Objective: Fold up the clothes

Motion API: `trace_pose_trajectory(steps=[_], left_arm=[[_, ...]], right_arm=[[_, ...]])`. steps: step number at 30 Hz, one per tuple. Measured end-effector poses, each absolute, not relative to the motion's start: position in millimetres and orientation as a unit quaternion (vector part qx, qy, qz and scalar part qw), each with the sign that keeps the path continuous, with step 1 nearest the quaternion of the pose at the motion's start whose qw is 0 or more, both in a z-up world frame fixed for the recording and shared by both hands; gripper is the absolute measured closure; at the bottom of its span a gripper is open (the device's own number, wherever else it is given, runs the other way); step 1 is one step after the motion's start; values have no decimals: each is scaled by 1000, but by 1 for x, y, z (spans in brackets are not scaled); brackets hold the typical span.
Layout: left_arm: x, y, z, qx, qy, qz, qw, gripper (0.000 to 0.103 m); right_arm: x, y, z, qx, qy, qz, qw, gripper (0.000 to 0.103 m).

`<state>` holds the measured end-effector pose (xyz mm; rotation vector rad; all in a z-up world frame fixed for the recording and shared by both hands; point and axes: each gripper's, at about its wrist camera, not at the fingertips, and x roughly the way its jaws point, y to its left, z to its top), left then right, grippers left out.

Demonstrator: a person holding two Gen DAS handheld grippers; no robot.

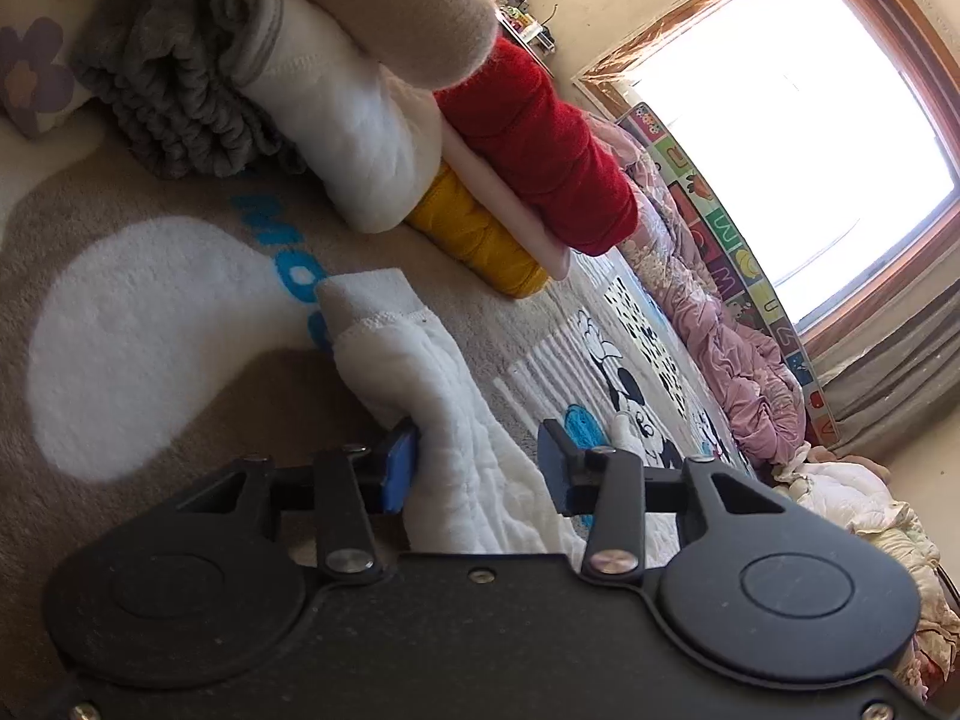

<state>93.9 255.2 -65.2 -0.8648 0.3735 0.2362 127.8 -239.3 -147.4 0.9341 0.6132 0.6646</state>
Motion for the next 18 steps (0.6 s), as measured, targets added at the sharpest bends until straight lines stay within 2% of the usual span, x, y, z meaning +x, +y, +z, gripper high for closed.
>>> trace_pose_trajectory(steps=[2,4,7,18], left_arm=[[97,250,-61,-406,172,103,892,75],[100,241,-55,-388,167,88,902,84],[103,221,-44,-349,160,46,922,89],[123,133,-23,-188,156,-60,968,101]], right_arm=[[128,-240,-148,438,285,307,795,0],[128,-240,-147,441,285,304,795,0],[129,-239,-146,440,284,301,797,0],[133,-250,-138,468,264,303,787,0]])
